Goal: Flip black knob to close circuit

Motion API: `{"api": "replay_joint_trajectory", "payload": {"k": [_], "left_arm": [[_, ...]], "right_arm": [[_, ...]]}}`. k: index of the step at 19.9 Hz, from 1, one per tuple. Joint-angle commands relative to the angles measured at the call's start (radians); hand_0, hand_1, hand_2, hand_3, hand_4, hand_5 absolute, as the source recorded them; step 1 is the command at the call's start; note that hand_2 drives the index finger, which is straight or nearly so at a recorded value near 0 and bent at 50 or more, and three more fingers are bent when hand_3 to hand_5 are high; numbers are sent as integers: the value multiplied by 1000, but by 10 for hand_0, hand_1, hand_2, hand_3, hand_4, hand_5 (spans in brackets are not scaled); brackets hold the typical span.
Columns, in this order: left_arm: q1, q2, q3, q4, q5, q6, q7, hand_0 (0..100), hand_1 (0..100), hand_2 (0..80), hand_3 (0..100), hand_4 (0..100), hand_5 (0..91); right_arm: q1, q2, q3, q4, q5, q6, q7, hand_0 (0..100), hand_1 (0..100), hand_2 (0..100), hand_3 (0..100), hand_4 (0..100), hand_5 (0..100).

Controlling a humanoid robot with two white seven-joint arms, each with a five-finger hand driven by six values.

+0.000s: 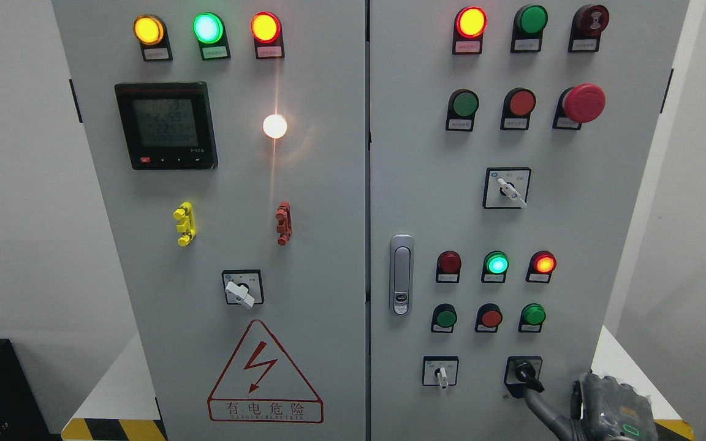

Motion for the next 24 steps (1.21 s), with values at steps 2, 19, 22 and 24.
{"api": "replay_joint_trajectory", "payload": {"k": [2, 19, 22, 24], "left_arm": [[21, 0, 0, -23, 0, -1, 0, 120, 556, 0, 0, 0, 0], [21, 0, 0, -23, 0, -1, 0, 120, 556, 0, 0, 0, 0], [21, 1, 0, -23, 0, -1, 0, 120, 556, 0, 0, 0, 0], [21, 0, 0, -23, 0, -1, 0, 120, 556, 0, 0, 0, 0]], "right_arm": [[4, 5, 11, -28, 0, 1, 4, 0, 0, 884, 1000, 905, 944], [52, 6, 114, -33, -2, -1, -27, 0, 0, 879, 1000, 901, 941], [75, 10, 131, -59, -3, -1, -28, 0, 0, 871, 1000, 898, 938], [93, 11, 132, -83, -19, -4, -45, 0, 0, 858, 1000, 889, 931]]}}
